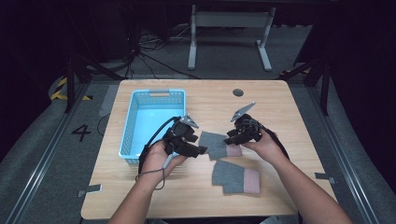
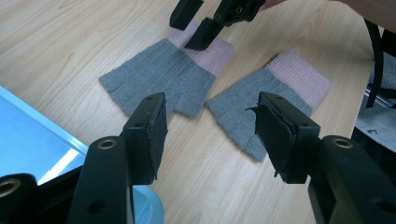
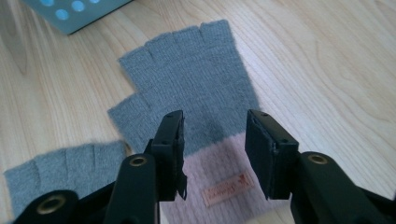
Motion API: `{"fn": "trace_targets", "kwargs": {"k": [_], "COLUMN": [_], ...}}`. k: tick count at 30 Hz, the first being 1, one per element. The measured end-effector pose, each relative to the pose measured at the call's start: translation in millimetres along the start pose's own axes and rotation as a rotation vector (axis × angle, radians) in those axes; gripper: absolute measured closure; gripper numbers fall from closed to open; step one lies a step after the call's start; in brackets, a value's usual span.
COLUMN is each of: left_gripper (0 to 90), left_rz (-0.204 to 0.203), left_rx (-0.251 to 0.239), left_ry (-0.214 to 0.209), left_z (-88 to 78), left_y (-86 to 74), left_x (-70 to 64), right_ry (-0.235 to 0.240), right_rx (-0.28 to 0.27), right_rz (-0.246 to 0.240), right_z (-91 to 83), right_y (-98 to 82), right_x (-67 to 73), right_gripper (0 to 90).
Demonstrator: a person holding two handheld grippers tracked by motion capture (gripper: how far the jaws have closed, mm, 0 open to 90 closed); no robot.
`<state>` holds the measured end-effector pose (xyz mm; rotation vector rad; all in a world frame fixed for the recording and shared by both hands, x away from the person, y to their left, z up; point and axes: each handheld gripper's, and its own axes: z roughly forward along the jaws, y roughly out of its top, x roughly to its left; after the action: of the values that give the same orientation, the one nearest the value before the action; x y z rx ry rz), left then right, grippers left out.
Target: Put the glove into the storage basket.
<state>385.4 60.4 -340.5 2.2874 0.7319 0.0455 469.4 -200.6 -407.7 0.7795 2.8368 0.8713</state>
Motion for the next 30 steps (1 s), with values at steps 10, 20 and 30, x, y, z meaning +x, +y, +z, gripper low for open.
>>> {"fn": "trace_targets", "kwargs": {"k": [10,20,30], "left_gripper": [44.3,44.4,44.4], "left_rz": [-0.004,-0.01,-0.012], "left_rx": [-0.001,-0.011,-0.012], "left_ry": [-0.008,-0.007,-0.002], "left_z": [-1.7,-5.8,-7.9], "left_y": [0.0,-2.4,-3.7], "left_x": [0.2,1.8,0.4], "right_ry": [0.006,-0.024,-0.043], "right_rx": [0.062,0.12,0.115], "right_rz": [-0.04,-0.099,-0.077], "right_z": [28.0,39.2,37.5], "right_y": [5.3,11.3,12.0], "right_x": [2.9,8.1,8.4], "right_gripper": [55.5,70.8,85.6]}}
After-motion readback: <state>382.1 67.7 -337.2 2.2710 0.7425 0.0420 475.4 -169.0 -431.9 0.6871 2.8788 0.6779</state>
